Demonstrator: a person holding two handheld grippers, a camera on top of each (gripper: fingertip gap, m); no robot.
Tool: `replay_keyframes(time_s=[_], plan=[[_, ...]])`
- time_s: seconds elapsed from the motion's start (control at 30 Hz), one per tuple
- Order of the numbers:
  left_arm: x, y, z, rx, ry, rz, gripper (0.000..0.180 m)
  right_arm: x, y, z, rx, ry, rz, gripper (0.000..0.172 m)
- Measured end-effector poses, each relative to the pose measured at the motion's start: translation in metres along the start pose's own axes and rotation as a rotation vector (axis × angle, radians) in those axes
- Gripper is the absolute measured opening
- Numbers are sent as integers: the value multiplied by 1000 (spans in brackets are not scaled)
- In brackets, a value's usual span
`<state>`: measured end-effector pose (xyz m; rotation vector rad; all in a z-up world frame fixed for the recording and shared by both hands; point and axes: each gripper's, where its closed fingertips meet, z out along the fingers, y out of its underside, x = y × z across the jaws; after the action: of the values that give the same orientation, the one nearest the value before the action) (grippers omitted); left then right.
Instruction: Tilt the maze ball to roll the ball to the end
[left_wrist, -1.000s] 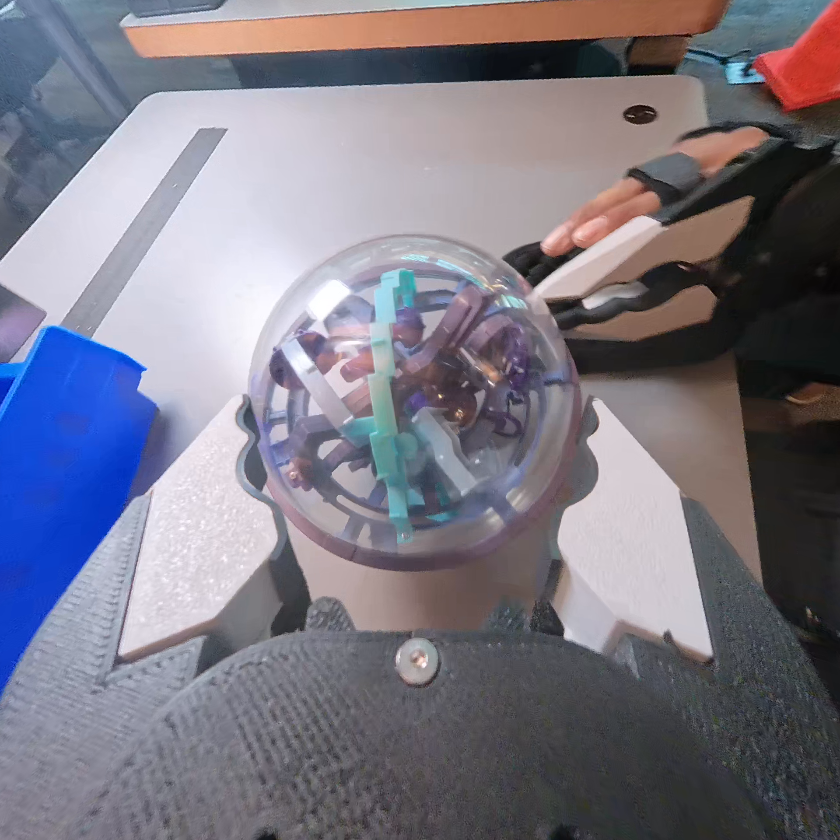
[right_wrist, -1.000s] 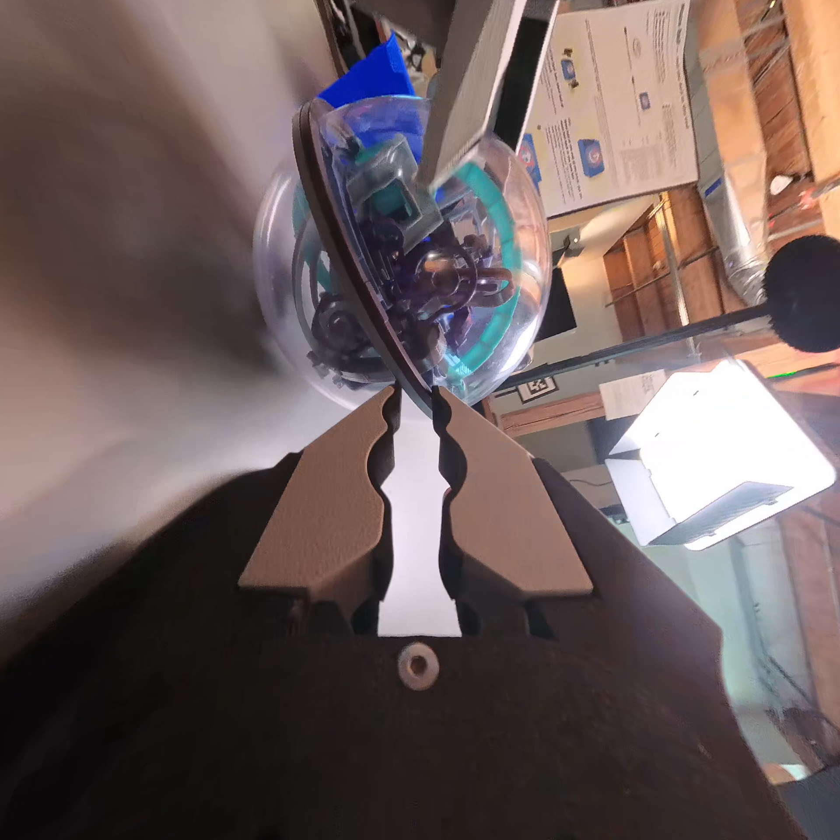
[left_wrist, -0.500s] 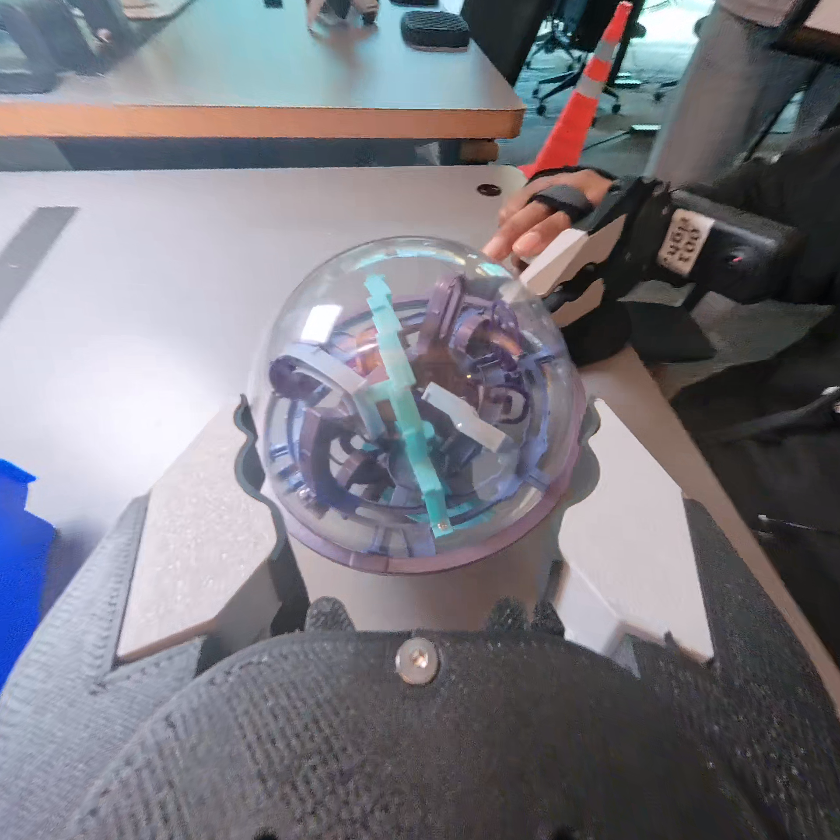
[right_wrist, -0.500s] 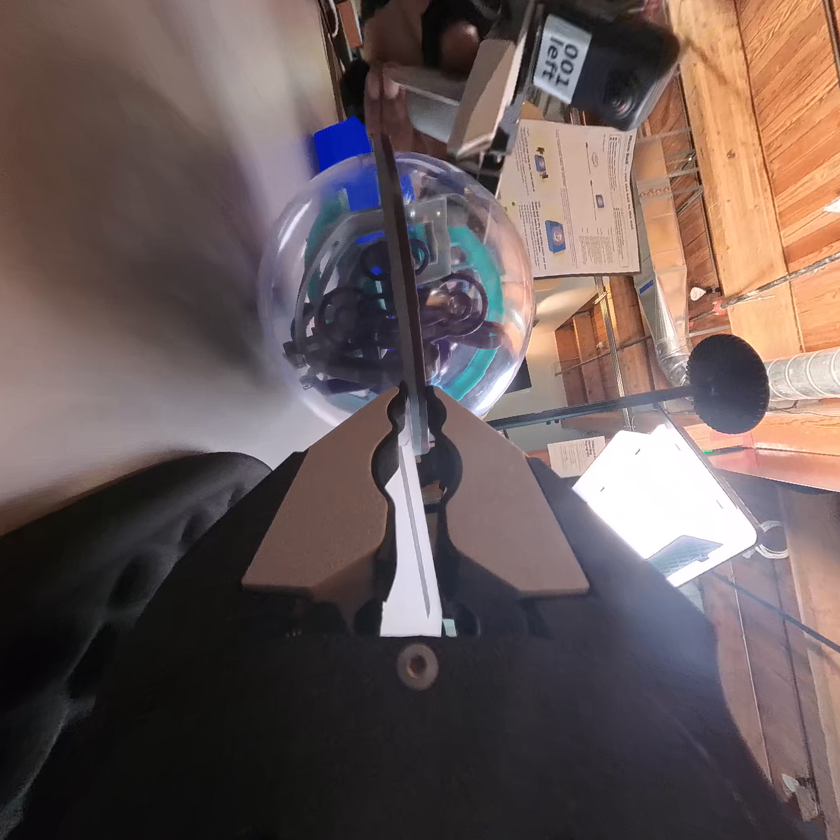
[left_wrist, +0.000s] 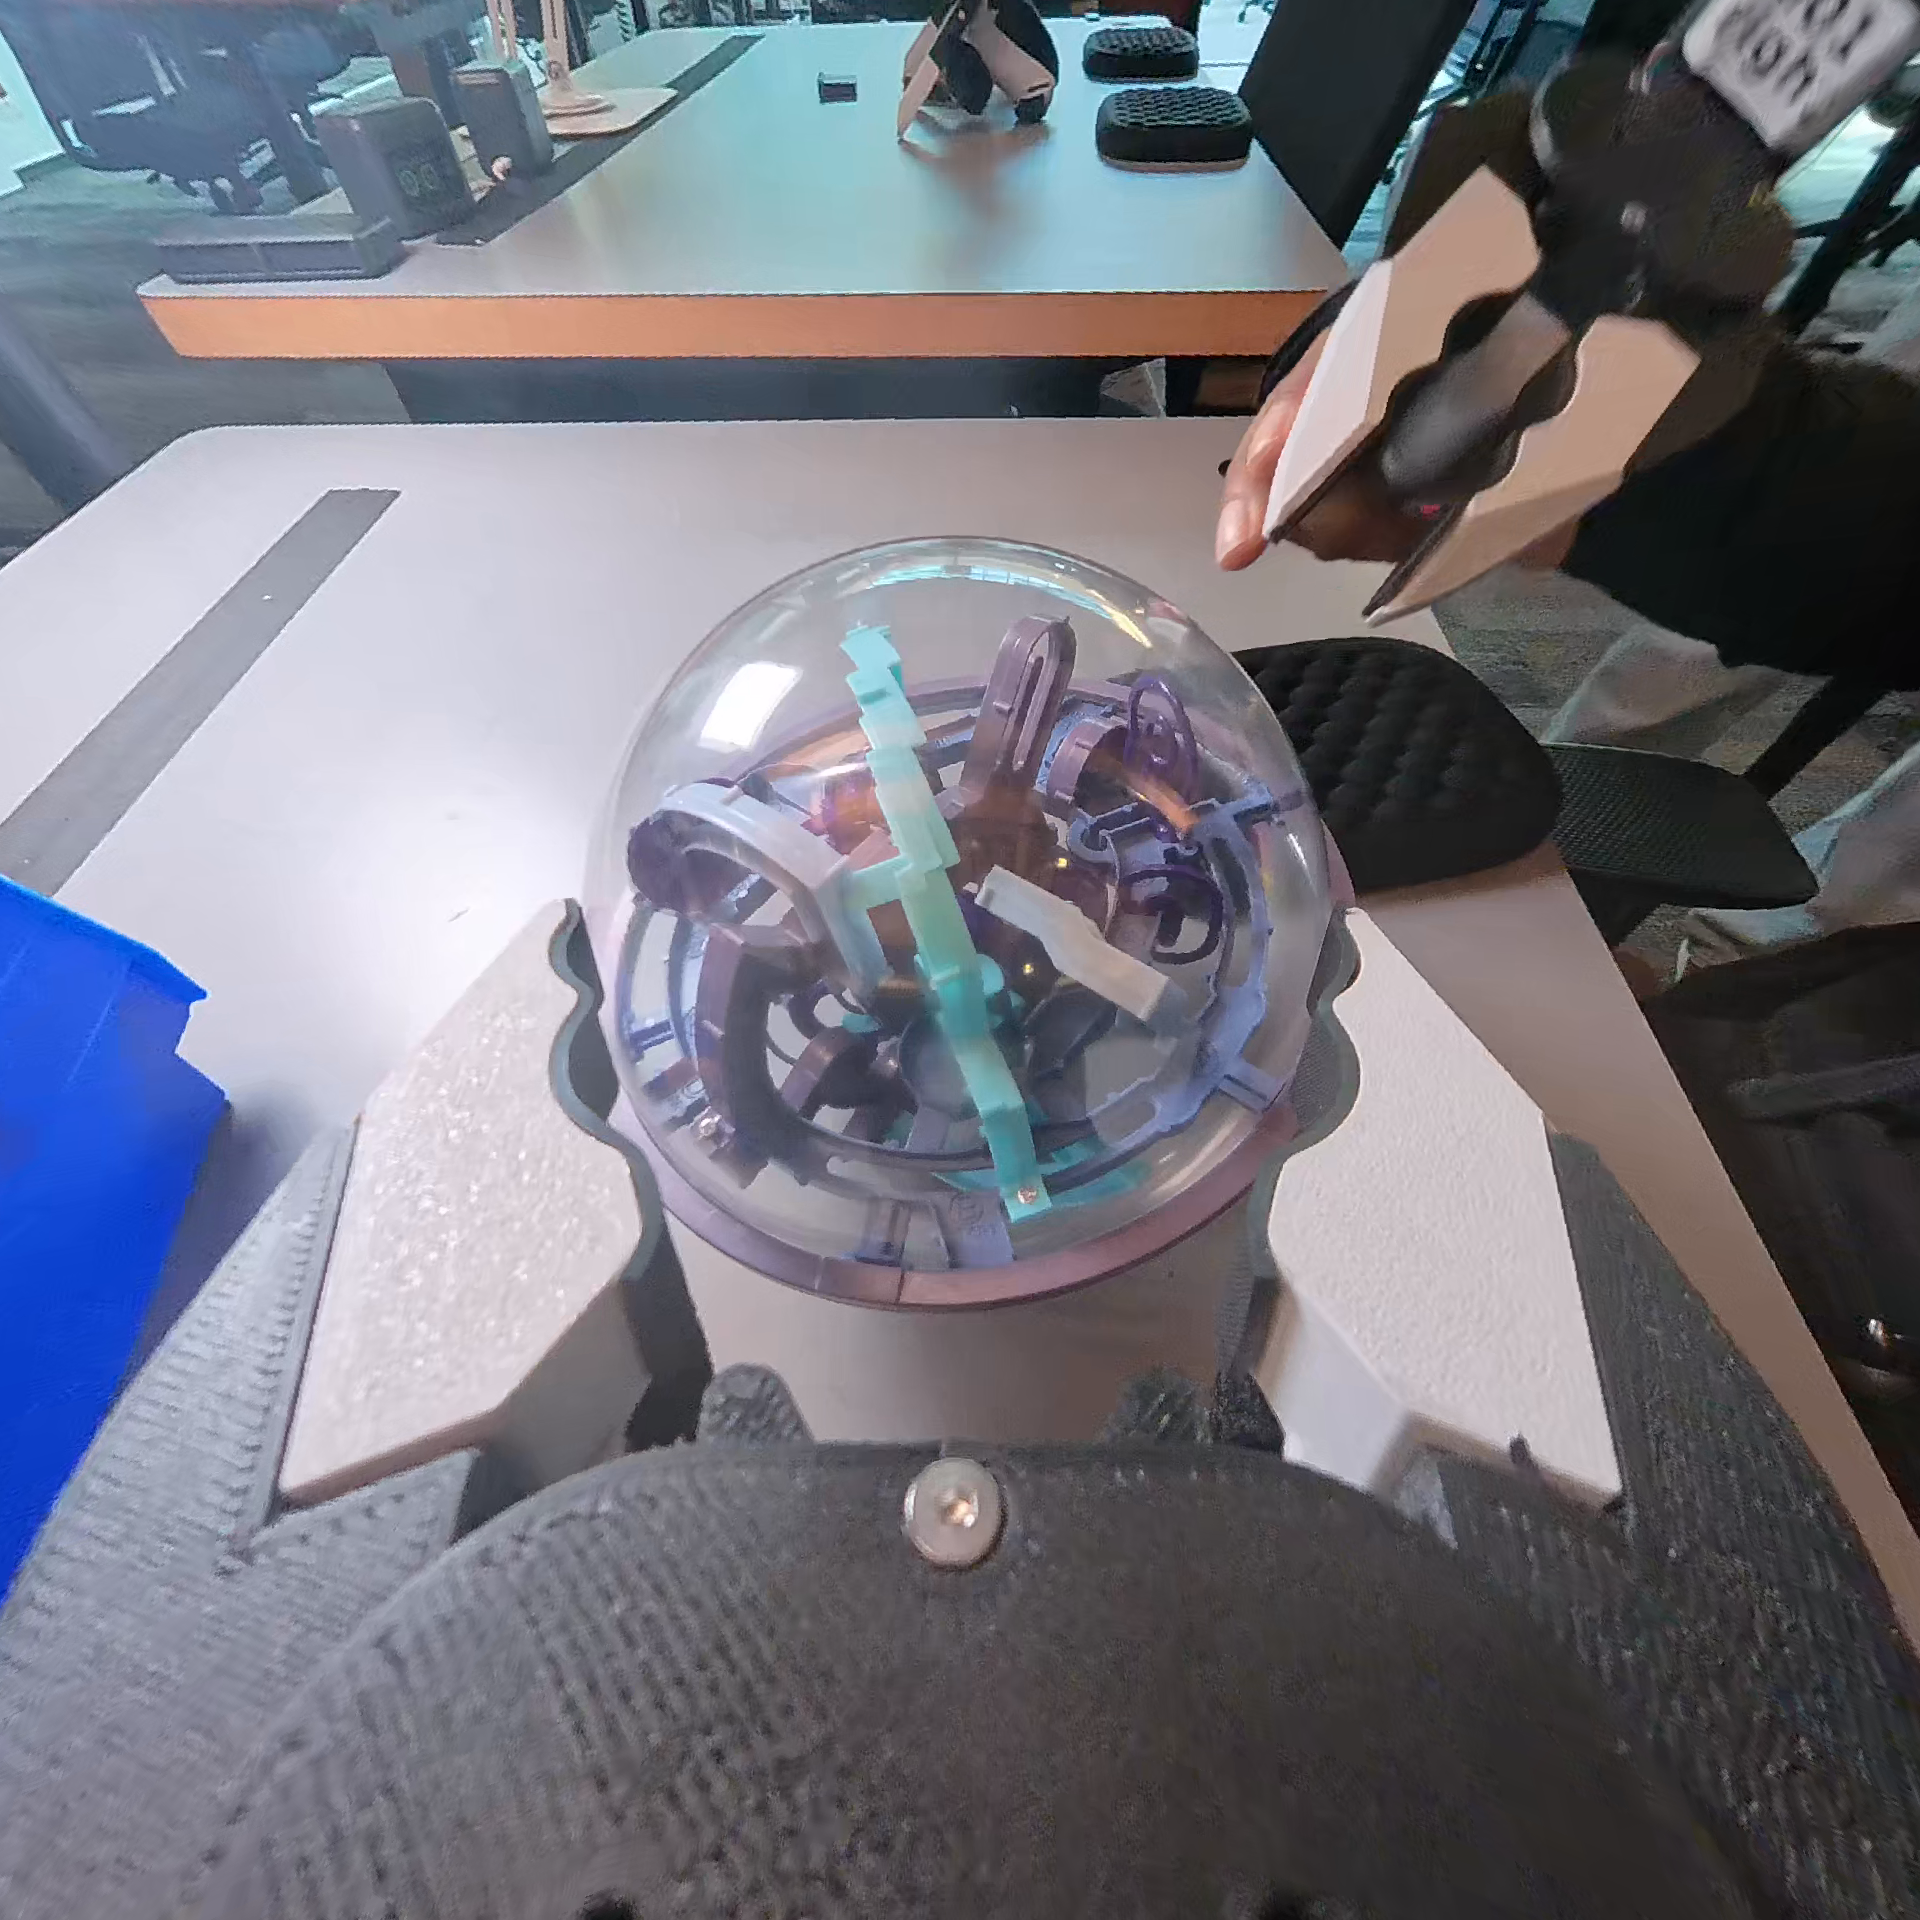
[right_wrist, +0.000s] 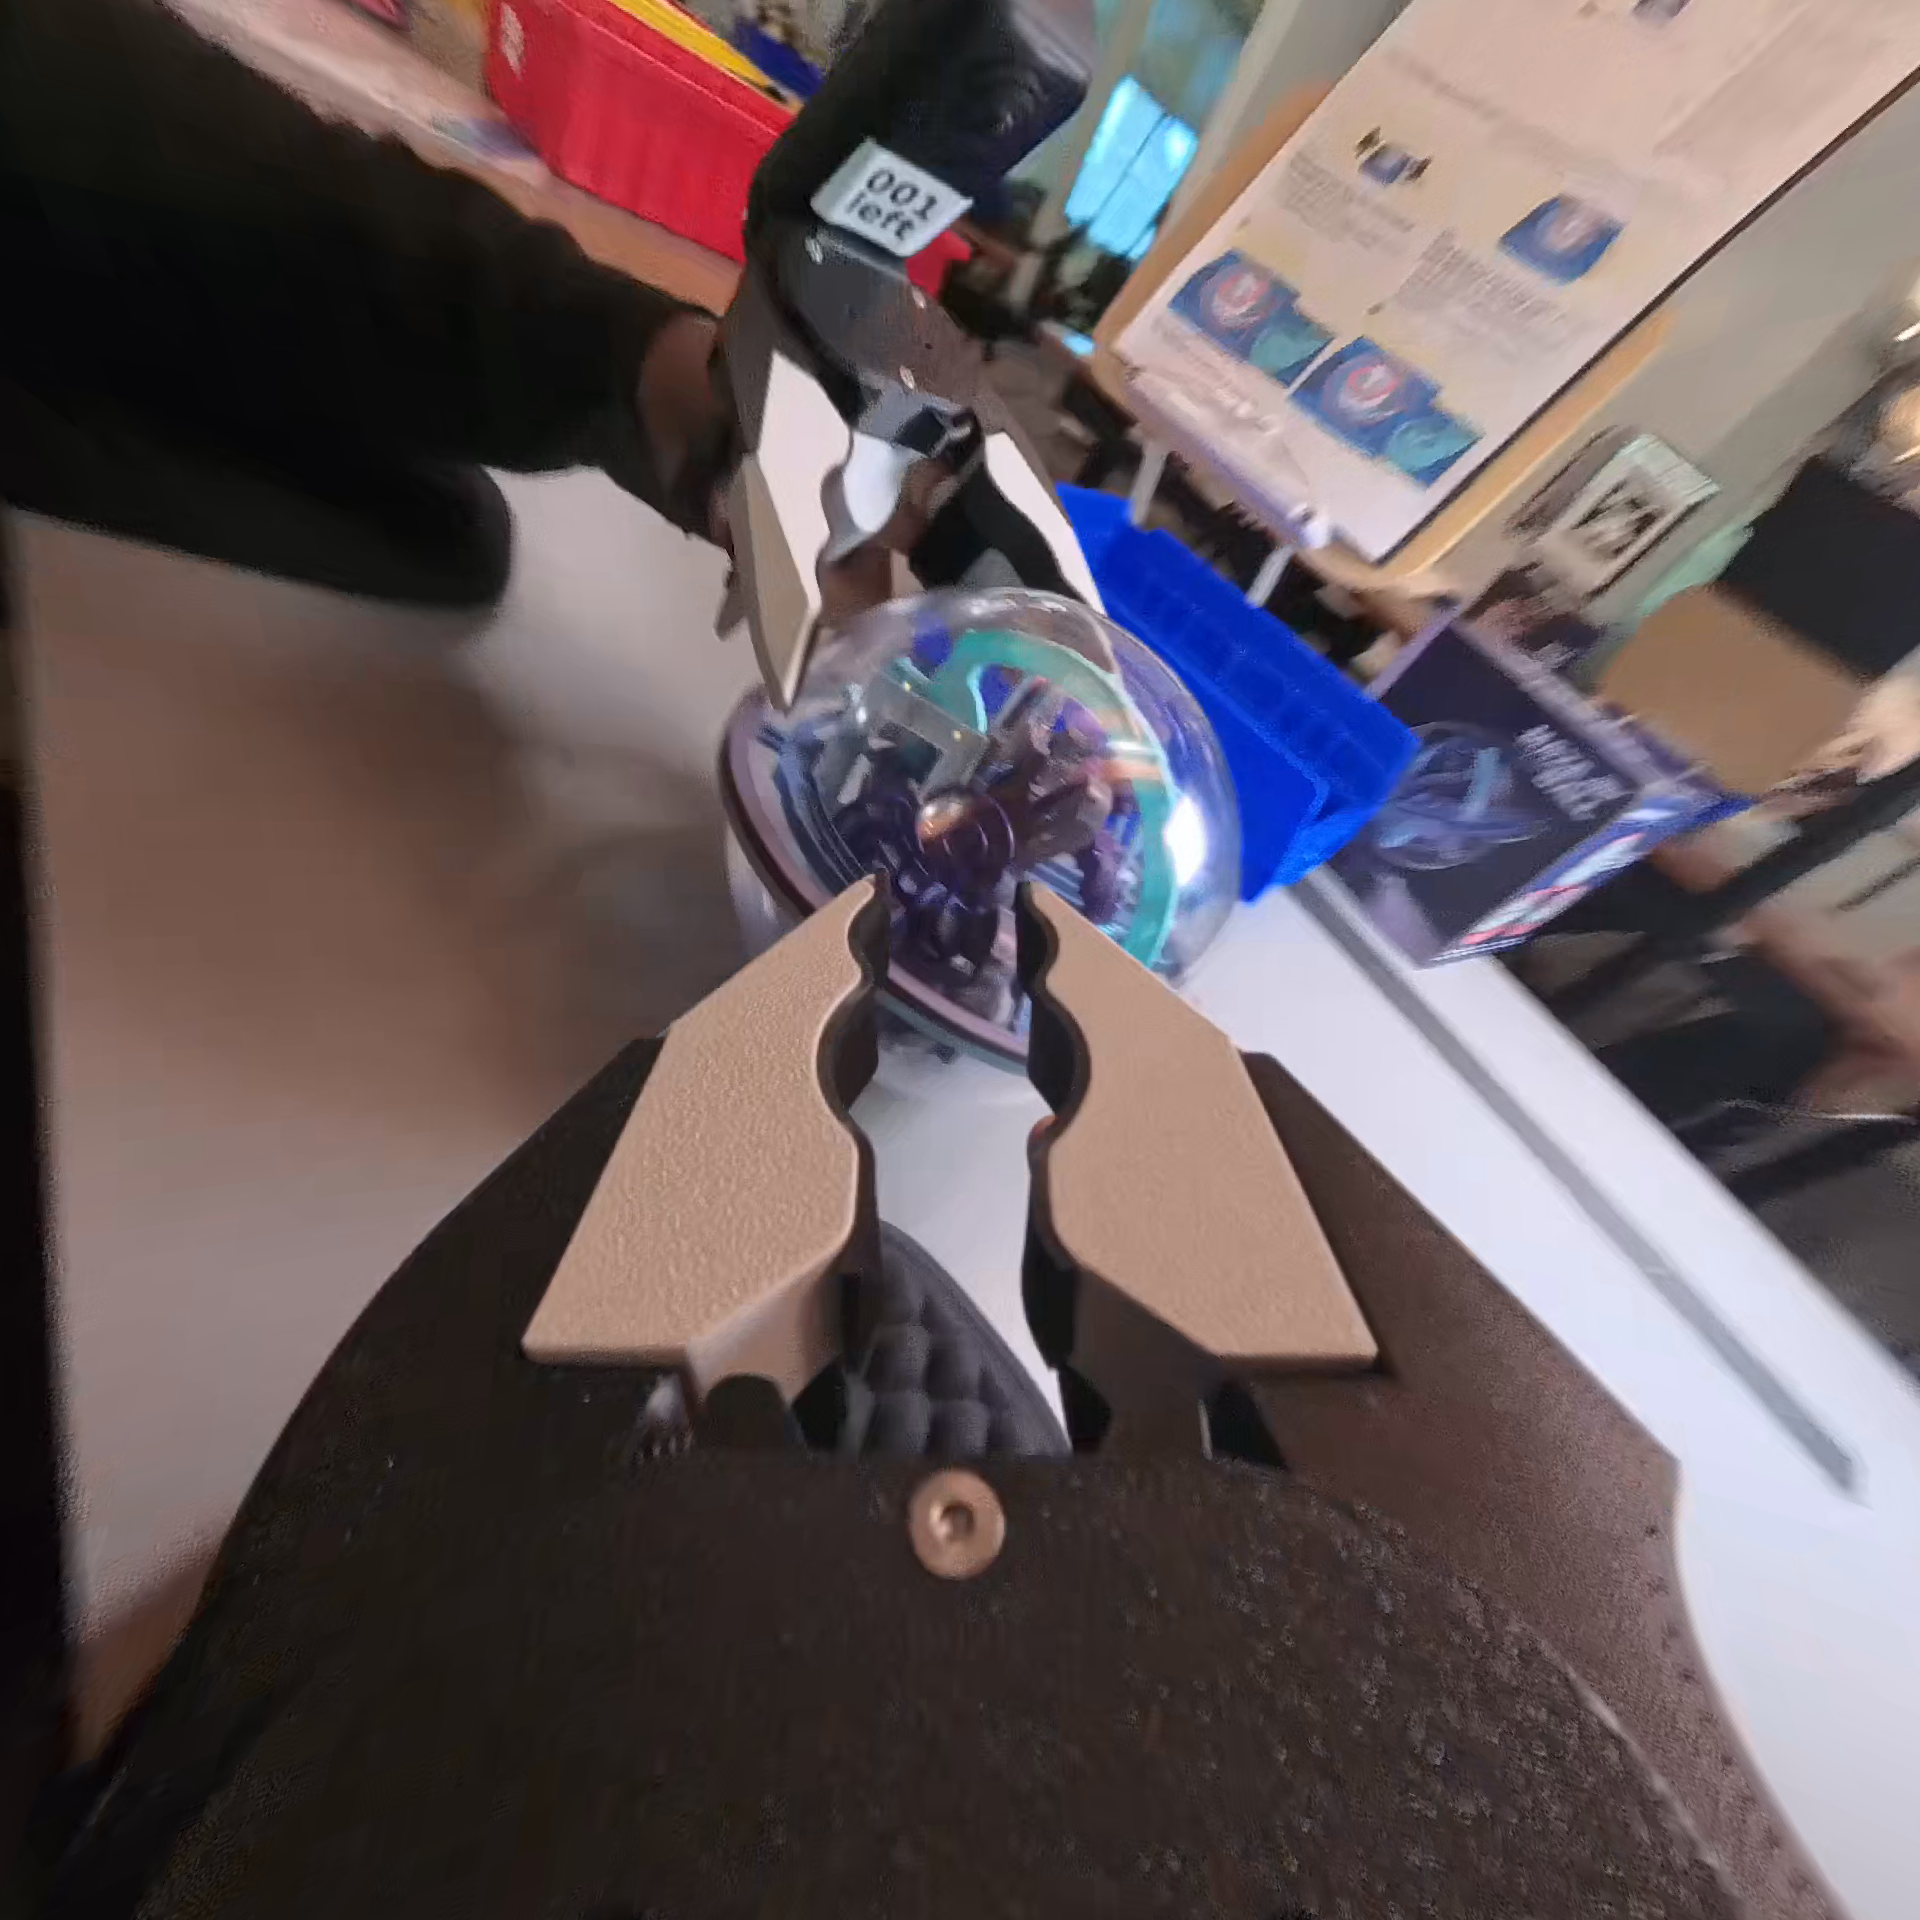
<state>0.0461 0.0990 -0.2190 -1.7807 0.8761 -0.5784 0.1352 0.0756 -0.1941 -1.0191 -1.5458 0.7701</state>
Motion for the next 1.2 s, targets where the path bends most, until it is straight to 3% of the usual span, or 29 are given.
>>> replay_keyframes(time_s=[0.1,0.2,0.4,0.5,0.63,0.97,1.2], plan=[[0,1,-1,7,-24,-14,133,2,0,7,-43,-61,83,16],[-1,3,-5,9,-58,-42,133,10,27,1,-80,-42,219,15],[3,8,-11,4,-132,-43,132,-1,41,12,-66,-15,627,54],[5,9,-13,-4,-169,-48,132,-4,42,19,-72,-27,846,42],[6,11,-15,-10,-231,-46,132,-10,39,26,-65,-97,989,22],[12,18,-23,-29,-357,-81,131,-8,35,31,-81,-175,1127,12],[6,0,-45,1,-173,-55,137,5,35,33,-145,-234,1086,9]])
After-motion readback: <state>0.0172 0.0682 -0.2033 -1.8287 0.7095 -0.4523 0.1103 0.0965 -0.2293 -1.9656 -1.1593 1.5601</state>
